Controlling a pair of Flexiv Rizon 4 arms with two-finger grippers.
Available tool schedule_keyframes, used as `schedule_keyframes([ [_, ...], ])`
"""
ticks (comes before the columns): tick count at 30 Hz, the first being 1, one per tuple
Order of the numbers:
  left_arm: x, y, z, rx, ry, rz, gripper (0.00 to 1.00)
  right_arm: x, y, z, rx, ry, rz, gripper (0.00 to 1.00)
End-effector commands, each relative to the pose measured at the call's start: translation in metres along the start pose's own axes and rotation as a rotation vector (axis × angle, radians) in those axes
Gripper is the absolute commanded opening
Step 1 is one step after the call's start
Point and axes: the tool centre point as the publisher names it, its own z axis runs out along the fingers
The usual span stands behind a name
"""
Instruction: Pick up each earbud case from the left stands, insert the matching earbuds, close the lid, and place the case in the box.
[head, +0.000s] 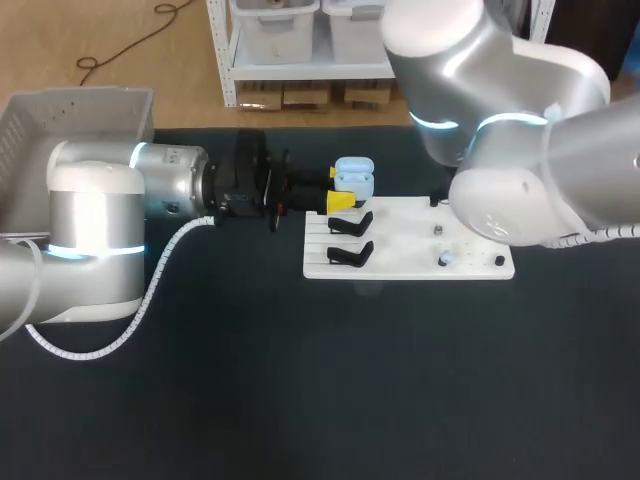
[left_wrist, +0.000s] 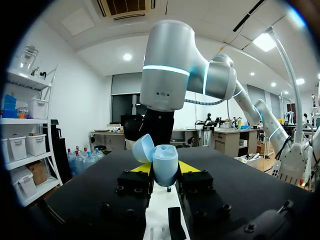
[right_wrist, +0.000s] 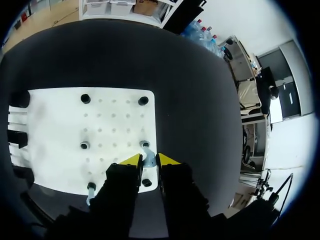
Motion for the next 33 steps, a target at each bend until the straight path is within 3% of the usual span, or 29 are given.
schedule_keyframes([
  [1,0.000,0.000,0.000,0.001,-0.001,0.001,0.00,0.017,-0.011,-0.025,-0.028,-0.026,0.017,0.00],
  [12,0.000,0.000,0.000,0.001,-0.001,0.001,0.00,0.044,-0.013,-0.093,-0.150,-0.111,0.037,0.00],
  [16,0.000,0.000,0.000,0.001,-0.001,0.001,0.00,0.052,-0.006,-0.124,-0.275,-0.108,0.010,0.00],
  [18,0.000,0.000,0.000,0.001,-0.001,0.001,0.00,0.056,-0.001,-0.139,-0.364,-0.079,-0.015,0.00],
  [21,0.000,0.000,0.000,0.001,-0.001,0.001,0.00,0.060,0.009,-0.156,-0.426,-0.013,-0.046,0.00],
  [26,0.000,0.000,0.000,0.001,-0.001,0.001,0.00,0.063,0.027,-0.176,-0.416,0.044,-0.085,0.00],
  [33,0.000,0.000,0.000,0.001,-0.001,0.001,0.00,0.072,0.046,-0.189,-0.385,0.049,-0.156,0.00],
])
